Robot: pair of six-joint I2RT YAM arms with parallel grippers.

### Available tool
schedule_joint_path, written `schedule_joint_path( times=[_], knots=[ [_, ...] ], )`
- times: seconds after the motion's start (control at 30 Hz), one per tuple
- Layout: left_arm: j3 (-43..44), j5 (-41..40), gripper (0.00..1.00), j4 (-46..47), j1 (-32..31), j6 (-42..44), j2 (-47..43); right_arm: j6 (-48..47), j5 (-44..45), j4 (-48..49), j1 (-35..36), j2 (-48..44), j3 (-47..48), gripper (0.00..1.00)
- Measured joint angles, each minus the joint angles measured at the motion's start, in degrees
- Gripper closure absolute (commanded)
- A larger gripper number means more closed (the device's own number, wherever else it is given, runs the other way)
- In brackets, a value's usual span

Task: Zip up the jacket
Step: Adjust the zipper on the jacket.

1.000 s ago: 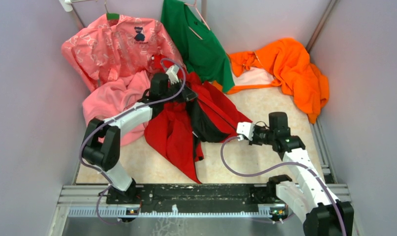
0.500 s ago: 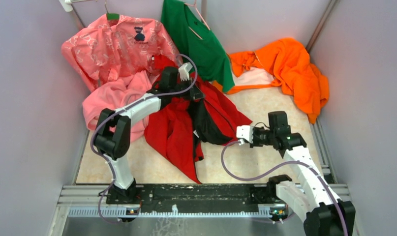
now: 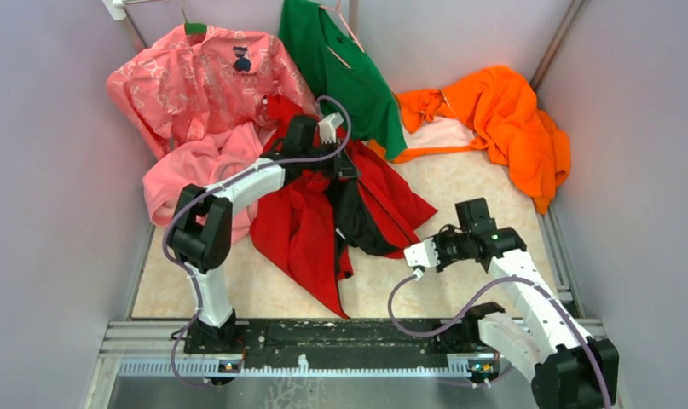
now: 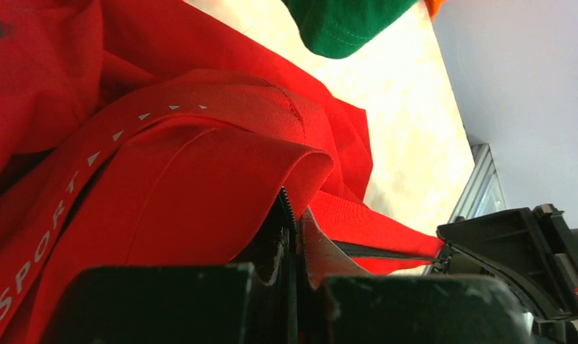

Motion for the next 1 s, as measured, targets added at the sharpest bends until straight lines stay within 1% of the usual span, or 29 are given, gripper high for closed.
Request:
schedule_joint_path(
  times=[0.13, 0.23, 0.27, 0.4, 0.57, 0.63, 0.67, 0.7, 0.77, 0.9, 1.0],
  knots=[
    [1.0, 3.0, 1.00, 0.0, -0.3, -0.2, 1.5, -1.6, 2.6, -1.0, 3.5, 1.1, 0.0, 1.00],
    [1.9, 4.3, 1.00, 0.0, -0.7, -0.2, 2.9, -2.0, 6.0, -1.5, 8.4, 2.4, -0.1, 1.00],
    [1.9, 4.4, 1.00, 0.0, -0.7, -0.2, 3.1, -2.0, 6.5, -1.5, 9.1, 2.5, -0.2, 1.00],
    [1.9, 4.5, 0.96, -0.1, -0.9, -0.3, 3.5, -2.0, 9.5, -1.6, 12.6, 3.1, -0.2, 1.00],
    [1.9, 4.4, 0.85, 0.0, -0.9, -0.9, 3.6, -2.0, 11.3, -1.6, 13.0, 3.1, -0.2, 1.00],
    [1.9, 4.5, 0.76, 0.6, -0.9, -1.3, 3.6, -1.5, 11.4, -1.6, 13.0, 3.1, -0.4, 1.00],
    [1.7, 4.5, 0.73, 1.4, -0.9, -1.5, 3.6, -1.0, 11.4, -1.9, 13.0, 3.1, -0.5, 1.00],
    [1.3, 4.5, 0.66, 2.6, -0.8, -1.7, 3.5, -0.3, 11.2, -2.5, 13.0, 3.1, -0.5, 1.00],
    [-0.3, 4.3, 0.56, 4.9, -0.8, -2.1, 3.1, 1.0, 10.4, -3.2, 13.0, 3.0, -0.5, 1.00],
    [-5.2, 3.0, 0.50, 7.6, -0.6, -2.3, 0.4, 3.7, 8.5, -4.3, 12.6, 2.7, -0.5, 1.00],
    [-9.4, 1.2, 0.43, 9.3, -0.4, -2.2, -3.8, 5.2, 7.4, -4.4, 11.9, 2.7, -0.5, 1.00]
  ],
)
